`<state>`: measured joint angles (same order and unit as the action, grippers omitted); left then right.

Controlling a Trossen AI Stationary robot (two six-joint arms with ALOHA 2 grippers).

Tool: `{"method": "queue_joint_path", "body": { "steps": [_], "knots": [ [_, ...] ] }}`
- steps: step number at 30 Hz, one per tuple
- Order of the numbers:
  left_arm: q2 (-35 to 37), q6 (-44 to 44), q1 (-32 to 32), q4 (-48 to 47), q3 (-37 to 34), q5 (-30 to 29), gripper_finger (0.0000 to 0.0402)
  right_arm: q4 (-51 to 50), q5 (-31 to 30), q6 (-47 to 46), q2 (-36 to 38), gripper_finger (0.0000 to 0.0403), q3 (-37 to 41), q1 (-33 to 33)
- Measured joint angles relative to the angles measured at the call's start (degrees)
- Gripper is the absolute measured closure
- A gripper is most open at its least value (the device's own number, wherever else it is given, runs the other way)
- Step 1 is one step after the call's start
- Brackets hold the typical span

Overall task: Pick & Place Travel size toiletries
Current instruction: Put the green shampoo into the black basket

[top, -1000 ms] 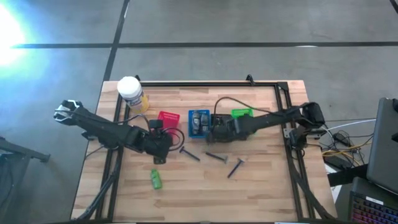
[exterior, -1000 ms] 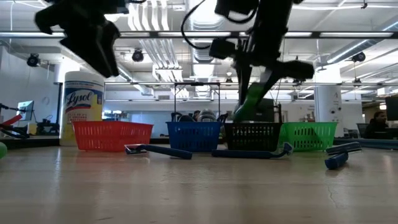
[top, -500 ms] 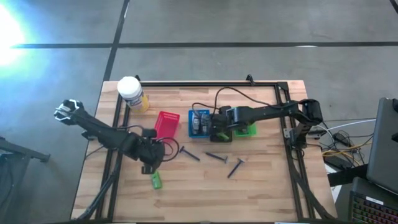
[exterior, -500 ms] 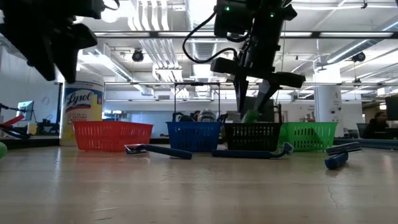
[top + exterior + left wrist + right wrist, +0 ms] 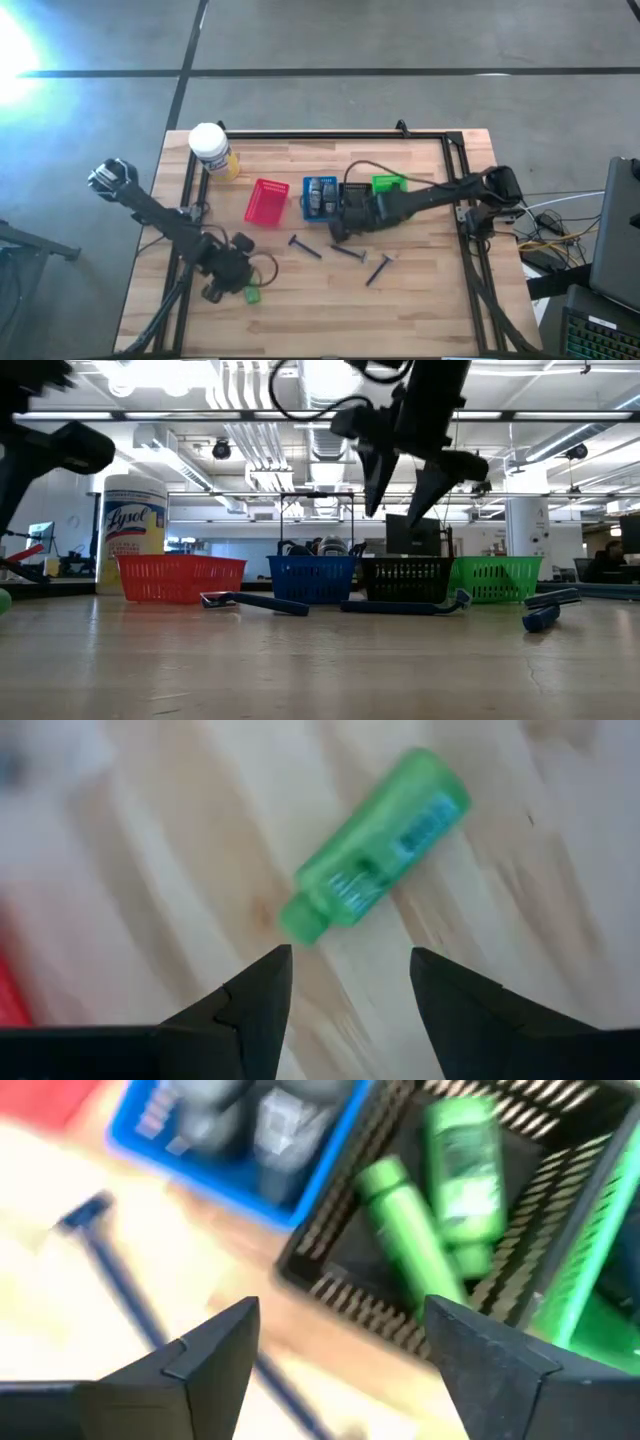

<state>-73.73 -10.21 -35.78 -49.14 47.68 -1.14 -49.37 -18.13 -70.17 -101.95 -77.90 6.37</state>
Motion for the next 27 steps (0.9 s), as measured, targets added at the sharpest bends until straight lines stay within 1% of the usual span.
{"method": "queue_joint_path", "body": {
  "steps": [2,4,8,12,16,22,27],
  "knots": [
    [0.0,6.9,-2.1,4.8,-2.1,-2.1,0.0193,-0.1,0.1,-0.3,0.0,0.0114,-0.6,2.1],
    [0.0,10.7,-3.3,10.5,-4.2,-3.6,0.0193,-0.1,-0.1,-1.0,0.0,0.0103,-1.3,4.1],
    [0.0,11.7,-3.5,20.6,-7.0,-3.9,0.0193,-0.2,-0.1,-1.6,0.1,0.0079,-1.9,7.7],
    [0.0,12.0,-3.4,20.6,-7.7,-3.9,0.0181,-1.7,-0.2,-4.4,0.1,0.0055,-2.4,10.4],
    [-0.1,16.5,-3.4,19.1,-8.1,-3.0,0.0153,-2.3,-0.3,-7.7,0.1,0.0038,-2.4,12.1],
    [-2.6,23.2,-3.2,19.6,-9.4,-2.9,0.0114,-2.3,-0.5,-9.3,0.1,0.0035,-2.4,14.2],
    [-5.8,28.5,-3.0,19.9,-10.0,-2.9,0.0112,-2.2,-0.4,-10.2,0.1,0.0035,-2.4,15.6]
  ]
}}
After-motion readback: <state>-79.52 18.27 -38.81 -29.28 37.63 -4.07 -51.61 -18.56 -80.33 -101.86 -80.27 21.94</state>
